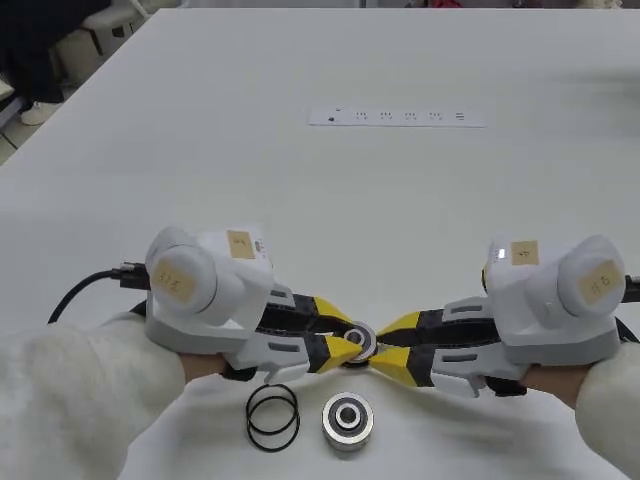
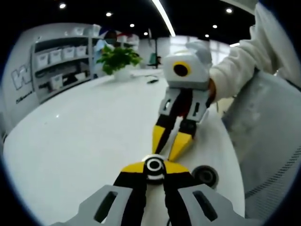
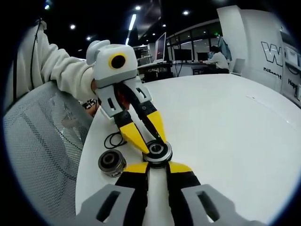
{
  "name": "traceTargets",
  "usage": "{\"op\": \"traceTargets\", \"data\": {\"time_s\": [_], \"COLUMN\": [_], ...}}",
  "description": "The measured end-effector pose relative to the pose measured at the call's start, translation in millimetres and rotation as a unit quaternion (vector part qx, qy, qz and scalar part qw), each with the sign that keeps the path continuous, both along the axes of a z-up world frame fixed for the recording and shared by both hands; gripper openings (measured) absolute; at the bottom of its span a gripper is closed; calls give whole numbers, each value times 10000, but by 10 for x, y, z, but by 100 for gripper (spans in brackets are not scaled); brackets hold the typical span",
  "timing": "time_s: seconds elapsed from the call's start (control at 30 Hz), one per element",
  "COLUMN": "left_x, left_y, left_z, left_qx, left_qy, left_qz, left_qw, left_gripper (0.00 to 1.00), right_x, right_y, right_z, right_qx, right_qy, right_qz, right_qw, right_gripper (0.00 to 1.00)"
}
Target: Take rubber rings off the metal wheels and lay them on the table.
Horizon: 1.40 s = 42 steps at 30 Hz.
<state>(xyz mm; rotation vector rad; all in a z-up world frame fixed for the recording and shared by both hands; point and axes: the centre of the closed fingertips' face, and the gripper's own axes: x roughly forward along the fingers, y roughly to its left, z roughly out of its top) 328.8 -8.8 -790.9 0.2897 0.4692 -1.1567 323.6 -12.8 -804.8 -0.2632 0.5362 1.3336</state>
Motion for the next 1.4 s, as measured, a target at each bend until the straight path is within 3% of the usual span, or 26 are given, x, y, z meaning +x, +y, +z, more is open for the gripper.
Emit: {"op": "traceTargets", "data": {"time_s": [0.1,0.33,0.53,0.93,1.1,1.4], "left_x": [-3,-7,-20,-22,-18,-21], "left_y": [1,0,-4,-9,-9,-7], "left_z": [-2,-3,-3,-5,-6,-6], "left_qx": [-3,-3,7,47,50,81], "left_qy": [7,-10,-51,-133,-141,-185], "left_qz": [5,2,-33,-80,-82,-102], "left_qw": [10000,10000,10000,9999,9999,9997], "left_gripper": [14,14,14,14,14,14], "right_x": [10,20,43,89,103,55], "right_y": [-15,-24,-47,-92,-68,-17], "right_z": [-11,-18,-22,26,86,115], "right_qx": [-55,-125,-128,138,301,353], "right_qy": [-32,54,319,861,1013,1143], "right_qz": [-24,-127,-380,-776,-866,-945], "right_qw": [10000,9998,9987,9932,9906,9883], "right_gripper": [4,1,0,0,0,0]}}
